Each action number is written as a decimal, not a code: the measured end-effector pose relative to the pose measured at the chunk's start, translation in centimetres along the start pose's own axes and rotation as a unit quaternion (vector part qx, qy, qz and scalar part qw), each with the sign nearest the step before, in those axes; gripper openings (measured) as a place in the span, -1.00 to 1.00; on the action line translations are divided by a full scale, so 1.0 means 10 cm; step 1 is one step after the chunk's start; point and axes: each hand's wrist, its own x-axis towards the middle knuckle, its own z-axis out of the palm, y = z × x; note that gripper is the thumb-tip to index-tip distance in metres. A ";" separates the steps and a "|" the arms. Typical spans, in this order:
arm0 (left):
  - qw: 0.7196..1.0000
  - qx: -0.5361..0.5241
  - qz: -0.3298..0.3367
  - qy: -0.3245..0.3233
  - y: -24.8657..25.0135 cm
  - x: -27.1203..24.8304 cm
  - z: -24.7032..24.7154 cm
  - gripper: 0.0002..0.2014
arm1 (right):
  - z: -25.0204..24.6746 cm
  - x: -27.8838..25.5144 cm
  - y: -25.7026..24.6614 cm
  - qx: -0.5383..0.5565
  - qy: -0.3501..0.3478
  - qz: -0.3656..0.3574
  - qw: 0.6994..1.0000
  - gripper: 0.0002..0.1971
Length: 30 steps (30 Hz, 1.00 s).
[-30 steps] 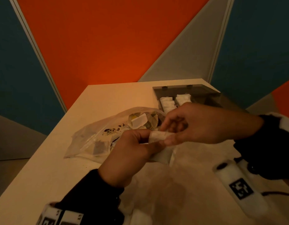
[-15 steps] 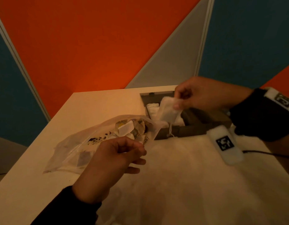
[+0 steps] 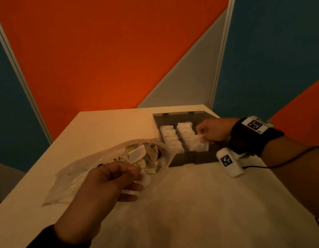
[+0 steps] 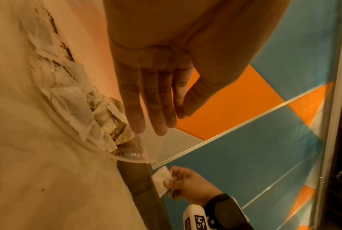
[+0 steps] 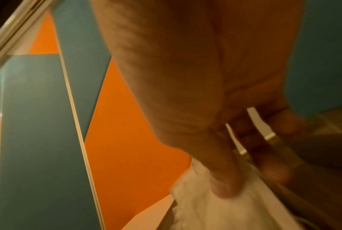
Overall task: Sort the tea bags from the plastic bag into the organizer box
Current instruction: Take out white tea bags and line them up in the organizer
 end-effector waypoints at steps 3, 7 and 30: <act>1.000 -0.008 0.010 0.016 0.00 0.03 -0.04 -0.83 | -0.02 0.06 -0.05 -0.019 -0.066 0.019 0.997 -0.96; 0.999 0.007 0.023 0.041 -0.06 0.10 -0.08 -0.79 | -0.01 0.25 -0.11 -0.050 -0.124 0.029 0.991 -0.94; 0.859 0.504 0.078 -0.045 -0.18 1.30 0.05 -0.36 | 0.30 -0.48 -1.47 -0.074 0.035 -0.180 0.980 -0.69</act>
